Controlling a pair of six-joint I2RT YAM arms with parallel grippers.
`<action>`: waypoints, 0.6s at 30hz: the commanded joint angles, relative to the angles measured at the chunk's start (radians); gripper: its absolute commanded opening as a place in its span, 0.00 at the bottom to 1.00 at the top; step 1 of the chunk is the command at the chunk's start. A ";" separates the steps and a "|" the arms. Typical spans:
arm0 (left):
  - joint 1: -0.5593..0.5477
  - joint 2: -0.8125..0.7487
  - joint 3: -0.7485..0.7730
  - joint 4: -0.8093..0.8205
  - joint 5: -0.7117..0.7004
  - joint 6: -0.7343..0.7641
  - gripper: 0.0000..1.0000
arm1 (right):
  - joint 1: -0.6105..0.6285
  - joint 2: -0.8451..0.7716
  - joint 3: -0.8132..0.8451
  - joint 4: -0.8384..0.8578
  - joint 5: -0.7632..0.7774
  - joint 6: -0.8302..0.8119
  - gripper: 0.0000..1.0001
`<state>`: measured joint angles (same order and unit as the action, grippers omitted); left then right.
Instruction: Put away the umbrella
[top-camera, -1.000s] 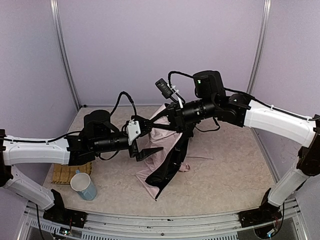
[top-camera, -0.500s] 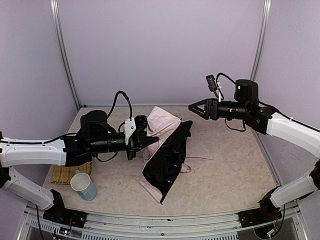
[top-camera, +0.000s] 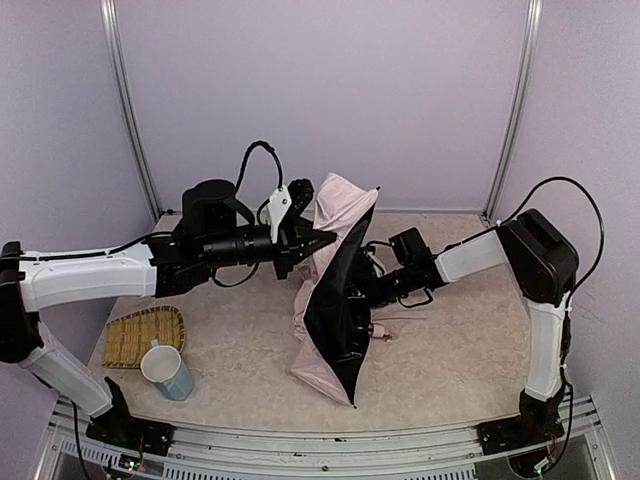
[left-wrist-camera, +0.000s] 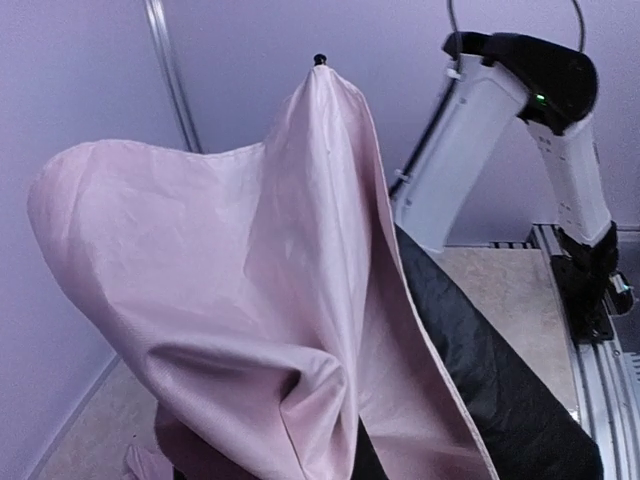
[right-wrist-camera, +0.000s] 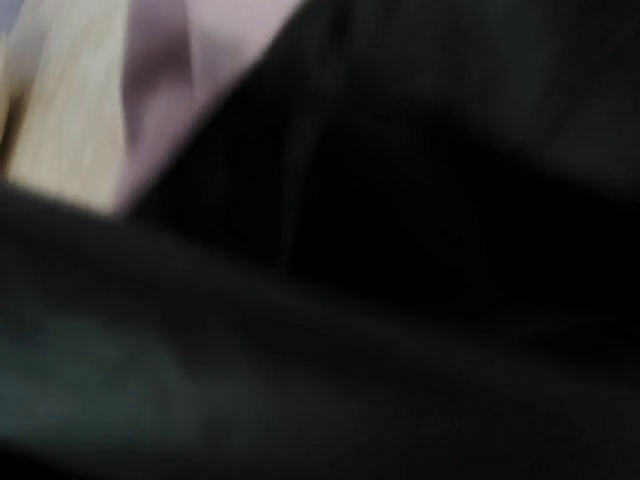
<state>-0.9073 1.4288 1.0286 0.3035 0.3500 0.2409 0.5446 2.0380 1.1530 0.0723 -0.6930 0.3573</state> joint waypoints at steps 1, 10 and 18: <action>0.153 0.181 0.165 -0.038 0.003 -0.116 0.00 | 0.069 0.064 0.051 0.012 -0.142 -0.034 0.24; 0.326 0.574 0.443 -0.326 0.048 -0.060 0.00 | 0.088 0.040 -0.096 0.185 -0.208 0.072 0.20; 0.330 0.774 0.562 -0.541 0.138 0.005 0.00 | 0.082 -0.188 -0.191 -0.029 0.150 0.002 0.27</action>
<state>-0.5709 2.1269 1.5593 -0.0475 0.4412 0.1741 0.6270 2.0056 0.9897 0.1963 -0.7845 0.4091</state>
